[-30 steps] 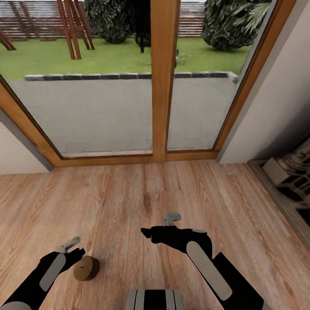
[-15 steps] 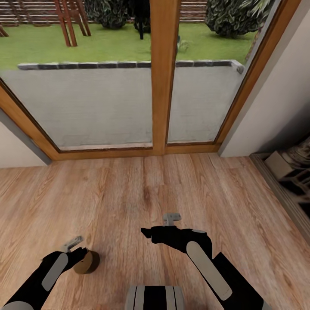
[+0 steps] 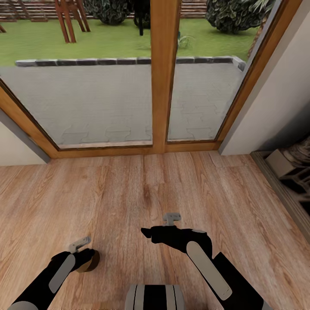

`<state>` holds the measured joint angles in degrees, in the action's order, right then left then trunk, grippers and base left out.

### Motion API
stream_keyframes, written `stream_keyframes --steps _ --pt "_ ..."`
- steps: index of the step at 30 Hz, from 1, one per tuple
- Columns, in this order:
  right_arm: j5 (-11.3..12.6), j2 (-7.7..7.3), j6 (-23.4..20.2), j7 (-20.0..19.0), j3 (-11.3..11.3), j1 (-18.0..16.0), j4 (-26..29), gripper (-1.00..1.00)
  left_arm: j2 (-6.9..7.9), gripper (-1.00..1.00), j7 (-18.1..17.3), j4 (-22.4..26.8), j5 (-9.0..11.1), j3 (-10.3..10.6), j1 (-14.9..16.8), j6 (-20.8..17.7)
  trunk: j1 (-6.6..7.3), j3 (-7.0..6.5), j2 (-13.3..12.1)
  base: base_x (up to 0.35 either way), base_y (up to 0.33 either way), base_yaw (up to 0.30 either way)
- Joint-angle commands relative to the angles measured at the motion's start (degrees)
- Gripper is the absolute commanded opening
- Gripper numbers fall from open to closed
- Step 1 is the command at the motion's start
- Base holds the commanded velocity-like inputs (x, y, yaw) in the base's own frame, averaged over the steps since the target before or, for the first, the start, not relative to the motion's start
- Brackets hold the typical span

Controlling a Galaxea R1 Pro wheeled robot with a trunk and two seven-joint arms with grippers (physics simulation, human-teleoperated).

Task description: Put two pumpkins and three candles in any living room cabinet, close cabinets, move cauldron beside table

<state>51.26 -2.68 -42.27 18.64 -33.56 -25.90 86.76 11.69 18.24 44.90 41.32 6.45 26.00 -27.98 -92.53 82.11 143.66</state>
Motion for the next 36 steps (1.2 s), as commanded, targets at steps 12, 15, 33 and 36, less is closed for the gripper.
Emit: stream_keyframes --steps 12,15,33,36 --pt "0.7 -0.04 0.0 0.6 -0.1 0.0 0.1 1.0 0.09 1.0 0.6 0.1 0.4 0.3 0.0 0.5 0.01 0.04 0.0 0.0 0.0 0.0" --pt "0.7 -0.04 0.0 0.6 -0.1 0.0 0.1 1.0 0.11 1.0 0.6 0.1 0.4 0.3 0.0 0.5 0.01 0.04 0.0 0.0 0.0 0.0" --pt "0.6 -0.04 0.0 0.6 -0.1 0.0 0.1 1.0 0.16 1.0 0.6 -0.1 0.4 0.1 0.0 0.5 0.01 0.04 0.0 0.033 0.022 0.0" --pt "0.6 -0.04 0.0 0.6 -0.1 0.0 0.1 1.0 0.16 1.0 0.6 -0.2 0.4 0.1 0.0 0.5 0.01 0.04 0.0 0.121 0.133 0.0"
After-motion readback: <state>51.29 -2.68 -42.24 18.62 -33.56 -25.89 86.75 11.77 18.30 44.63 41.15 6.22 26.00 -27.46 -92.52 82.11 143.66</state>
